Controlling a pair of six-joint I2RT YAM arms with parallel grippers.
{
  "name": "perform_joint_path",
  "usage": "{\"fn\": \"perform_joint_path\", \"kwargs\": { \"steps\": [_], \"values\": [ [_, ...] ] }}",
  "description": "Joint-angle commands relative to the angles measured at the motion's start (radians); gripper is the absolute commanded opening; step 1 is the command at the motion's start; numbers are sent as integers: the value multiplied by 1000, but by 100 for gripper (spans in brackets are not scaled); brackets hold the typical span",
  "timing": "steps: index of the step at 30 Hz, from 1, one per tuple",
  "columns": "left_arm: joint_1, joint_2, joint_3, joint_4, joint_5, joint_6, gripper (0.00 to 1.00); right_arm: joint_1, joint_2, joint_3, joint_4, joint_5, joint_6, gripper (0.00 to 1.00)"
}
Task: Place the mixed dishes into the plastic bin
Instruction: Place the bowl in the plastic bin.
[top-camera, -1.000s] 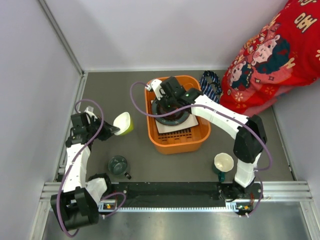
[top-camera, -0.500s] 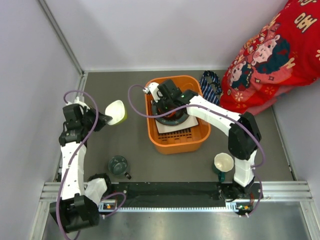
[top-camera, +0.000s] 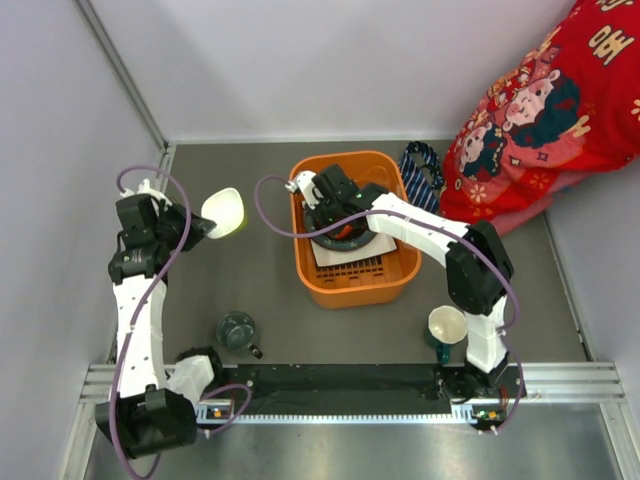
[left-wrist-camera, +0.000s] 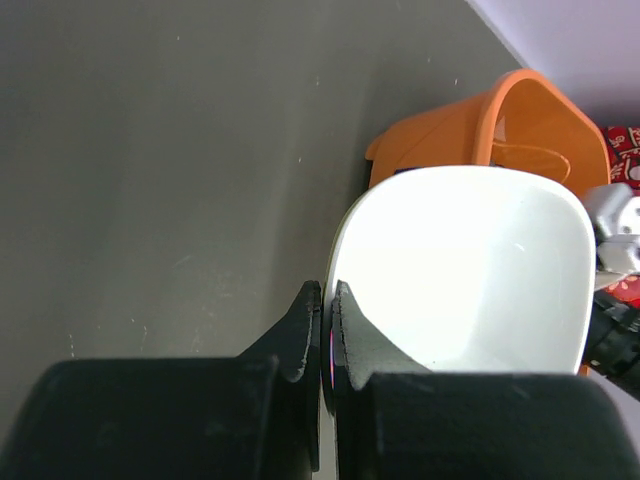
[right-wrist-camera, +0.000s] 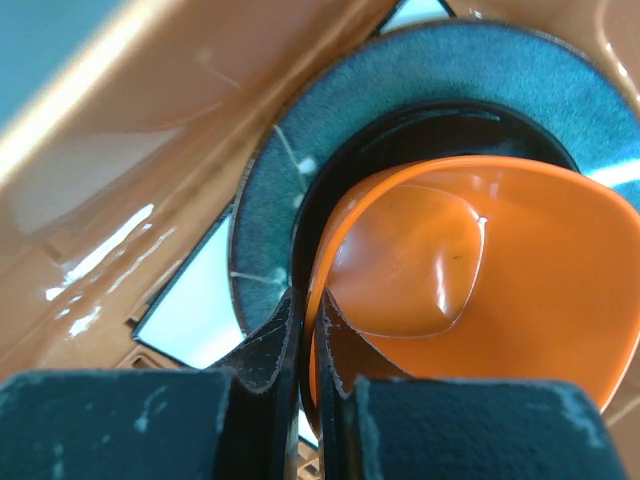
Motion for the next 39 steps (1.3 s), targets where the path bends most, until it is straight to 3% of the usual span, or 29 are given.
{"fn": "perform_joint_path", "kwargs": {
  "steps": [1,5,13,19,26,30,39],
  "values": [
    [-2,3,70,12,-8,21,0,-17,13,3,55,48,-22,0],
    [-4,5,70,14,-4,19,0,-22,13,-9,64,48,-20,0],
    [-2,10,80,3,-3,25,0,-23,-12,-8,73,22,-14,42],
    [-4,2,113,-1,-36,27,0,-23,-107,1,67,-37,8,53],
    [-22,51,172,5,-14,31,0,-25,-353,-31,87,-52,37,62],
    [-120,124,251,15,-98,69,0,-26,-499,-88,116,-8,83,68],
    [-463,446,493,84,-253,203,0,-39,-737,-244,81,112,159,72]
  ]
}}
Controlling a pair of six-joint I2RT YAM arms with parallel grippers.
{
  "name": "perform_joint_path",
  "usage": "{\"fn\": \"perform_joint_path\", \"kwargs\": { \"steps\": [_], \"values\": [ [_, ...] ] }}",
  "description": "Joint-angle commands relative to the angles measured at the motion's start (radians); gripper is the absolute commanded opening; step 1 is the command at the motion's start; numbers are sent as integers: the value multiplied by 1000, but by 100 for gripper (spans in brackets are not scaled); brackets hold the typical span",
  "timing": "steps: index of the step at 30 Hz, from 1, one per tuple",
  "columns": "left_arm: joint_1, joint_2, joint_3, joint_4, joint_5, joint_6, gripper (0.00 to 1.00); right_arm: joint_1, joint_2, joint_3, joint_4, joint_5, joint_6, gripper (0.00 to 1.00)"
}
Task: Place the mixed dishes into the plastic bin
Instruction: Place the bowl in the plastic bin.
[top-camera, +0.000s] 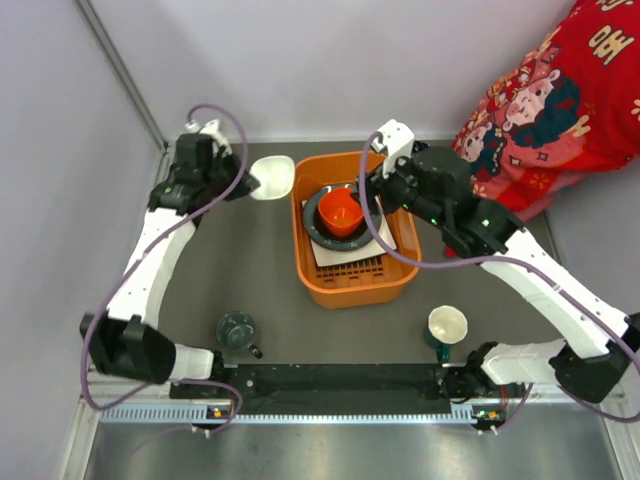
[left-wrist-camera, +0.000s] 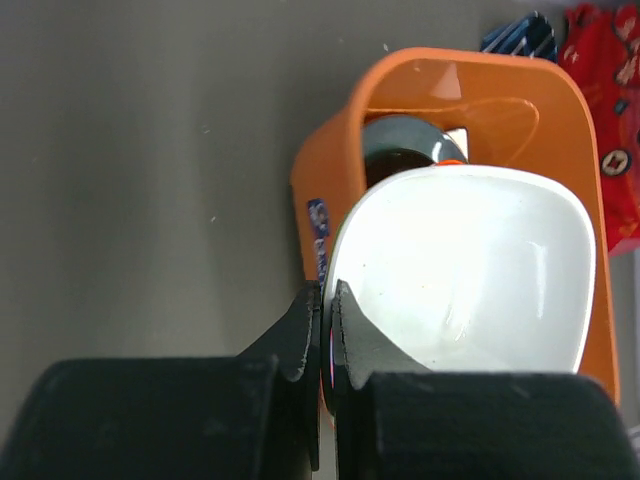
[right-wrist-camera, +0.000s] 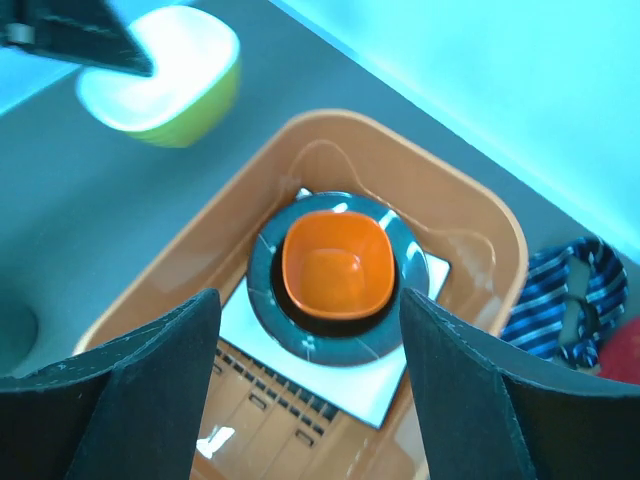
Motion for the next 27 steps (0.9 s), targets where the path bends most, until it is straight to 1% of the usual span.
{"fn": "perform_joint_path", "kwargs": {
  "steps": [1,2,3,4,6,7,10,14,15,16,18,19,21,25,27],
  "values": [
    [-118,129,164,89,-78,114,0,-16,-75,-76,-27,63,46,72],
    [-137,156,189,86,-105,133,0,-16,-86,-101,-31,77,52,72],
    [-170,208,217,82,-111,171,0,-17,-98,-117,-37,80,55,72],
    [-184,236,273,77,-125,190,0,-16,-124,-144,-39,83,60,72],
    [-223,310,326,53,-141,237,0,-16,-146,-169,-48,89,71,72],
    [-230,330,369,44,-144,246,0,-16,-155,-191,-51,91,74,72],
    [-257,397,429,25,-148,269,0,-17,-183,-221,-59,106,78,72],
    [-295,448,459,27,-157,309,0,-26,-206,-247,-65,120,78,73],
    [-301,457,462,31,-148,346,0,-29,-212,-249,-67,120,78,73],
    [-303,459,456,39,-94,378,0,-34,-214,-252,-67,119,77,73],
    [-306,451,441,60,-99,433,0,-49,-226,-252,-71,91,78,73],
    [-304,450,421,98,-104,453,0,-52,-232,-255,-71,83,80,73],
    [-306,457,420,109,-92,507,0,-62,-247,-257,-73,65,78,73],
    [-306,496,446,114,-27,546,0,-66,-257,-261,-91,63,78,73],
    [-304,522,461,116,31,561,0,-68,-261,-266,-94,60,80,73]
  ]
}}
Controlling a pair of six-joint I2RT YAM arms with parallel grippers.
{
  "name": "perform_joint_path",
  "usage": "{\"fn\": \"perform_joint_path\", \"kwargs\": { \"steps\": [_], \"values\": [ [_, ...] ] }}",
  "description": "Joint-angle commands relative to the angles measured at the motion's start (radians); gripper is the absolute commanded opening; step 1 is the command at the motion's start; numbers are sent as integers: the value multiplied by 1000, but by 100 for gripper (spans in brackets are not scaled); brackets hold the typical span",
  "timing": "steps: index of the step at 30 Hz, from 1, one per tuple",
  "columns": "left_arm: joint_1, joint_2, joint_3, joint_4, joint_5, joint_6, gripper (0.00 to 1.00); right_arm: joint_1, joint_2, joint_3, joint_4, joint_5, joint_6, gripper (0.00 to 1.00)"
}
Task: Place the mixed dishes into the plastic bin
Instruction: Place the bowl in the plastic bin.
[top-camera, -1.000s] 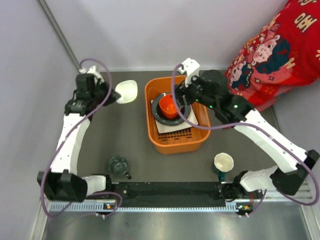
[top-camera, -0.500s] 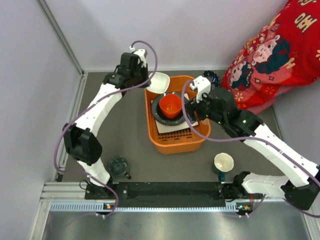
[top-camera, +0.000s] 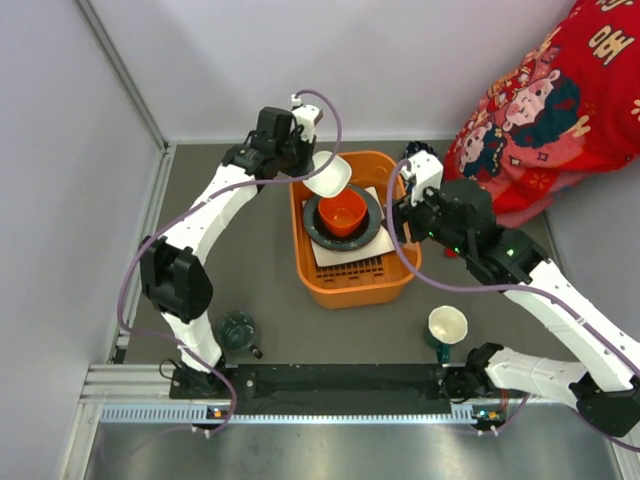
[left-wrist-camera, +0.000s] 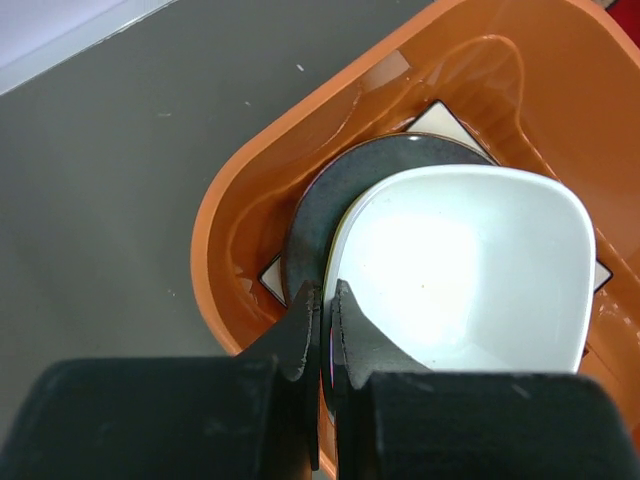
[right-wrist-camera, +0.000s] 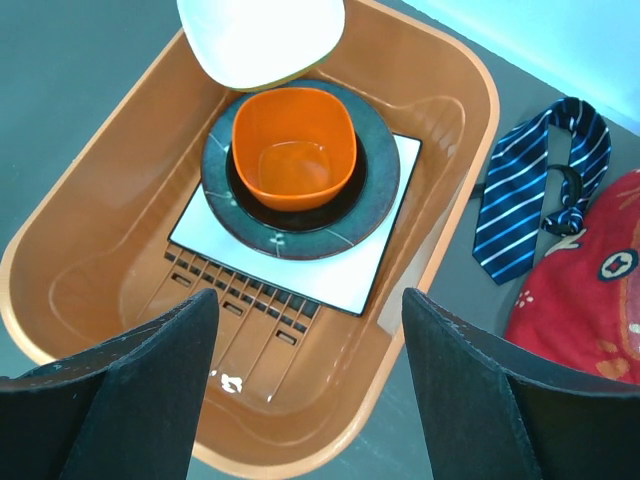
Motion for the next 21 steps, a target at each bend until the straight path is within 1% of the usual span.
{"fn": "perform_joint_path", "kwargs": {
  "steps": [1,3,9,15,21],
  "values": [
    [0,51,59,78,126,81,0,-13,-28,-11,0,-17,13,73],
    [0,84,78,76,186,104,0,-14,-32,-12,-4,-16,13,73],
    [0,192,174,32,286,132,0,-13,-41,-32,-2,-24,13,73],
    [0,226,190,19,336,195,0,-14,-42,-47,10,-31,13,73],
    [-1,224,179,-5,321,244,0,-14,-39,-54,18,-37,14,73]
  ]
}}
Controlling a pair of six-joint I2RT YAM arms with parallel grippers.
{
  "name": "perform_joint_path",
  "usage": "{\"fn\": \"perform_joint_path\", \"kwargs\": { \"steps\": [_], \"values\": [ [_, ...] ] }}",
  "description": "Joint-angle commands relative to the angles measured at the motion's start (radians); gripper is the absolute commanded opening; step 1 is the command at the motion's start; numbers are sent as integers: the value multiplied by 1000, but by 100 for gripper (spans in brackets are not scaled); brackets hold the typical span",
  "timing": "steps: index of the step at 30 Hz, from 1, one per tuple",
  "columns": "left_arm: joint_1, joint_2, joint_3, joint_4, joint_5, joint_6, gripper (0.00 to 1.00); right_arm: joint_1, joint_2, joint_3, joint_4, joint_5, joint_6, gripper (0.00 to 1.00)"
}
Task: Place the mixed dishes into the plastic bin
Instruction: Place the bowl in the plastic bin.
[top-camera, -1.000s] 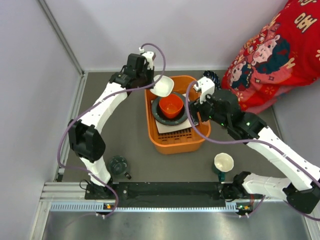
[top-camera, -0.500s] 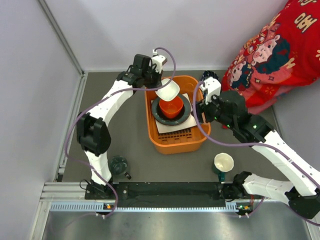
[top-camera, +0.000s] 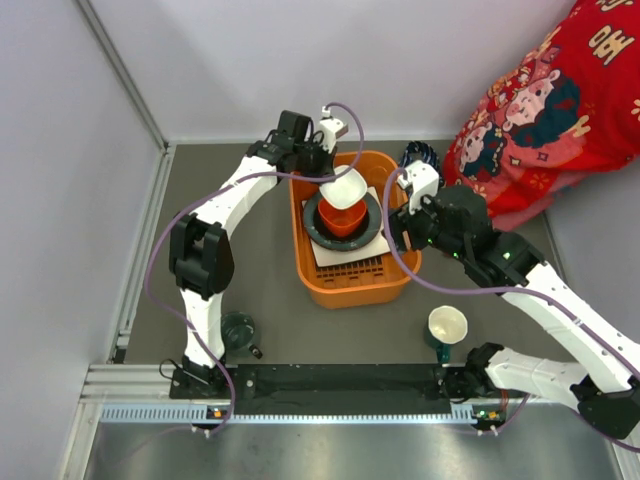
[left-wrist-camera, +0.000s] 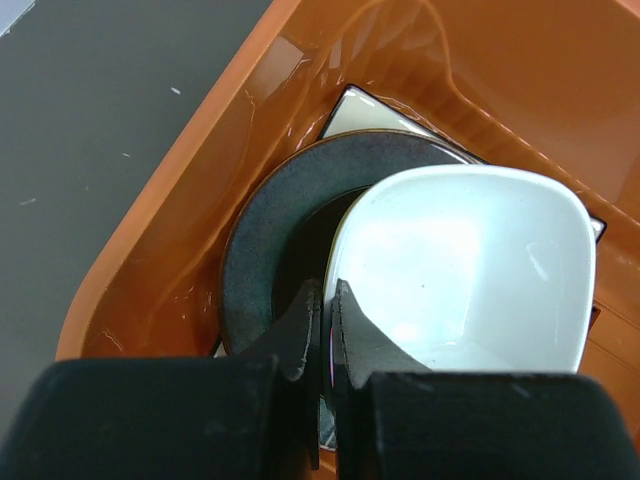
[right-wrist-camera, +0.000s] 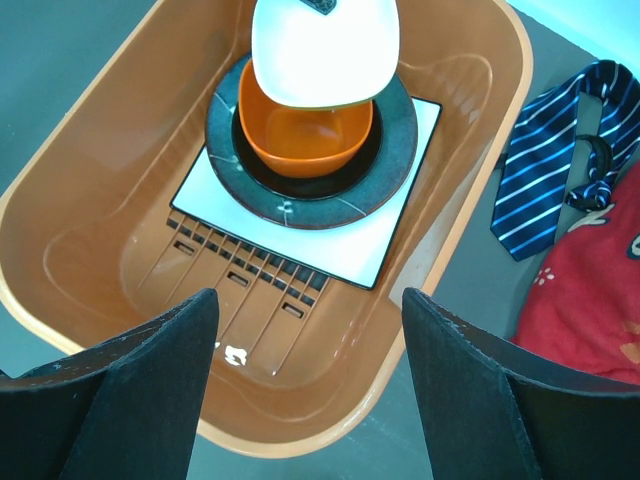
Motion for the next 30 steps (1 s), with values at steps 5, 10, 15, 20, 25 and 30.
{"fn": "perform_joint_path", "kwargs": {
  "steps": [5,10,15,20,25,30],
  "values": [
    [-4,-12,32,-36,43,64,0,-14,-17,-6,49,-14,33,73],
    [-13,-21,7,-45,19,59,0,-13,-16,-7,53,-14,33,73],
    [-16,-14,-10,-39,20,50,0,-14,-14,-9,57,-5,38,73],
    [-19,3,-10,-51,2,38,0,-14,-17,-7,53,-3,36,72],
    [-19,9,-34,-57,-12,28,0,-13,-19,-12,55,-3,38,73],
    [-20,22,-53,-62,-9,15,0,-13,-20,-16,58,0,38,72]
  ]
}}
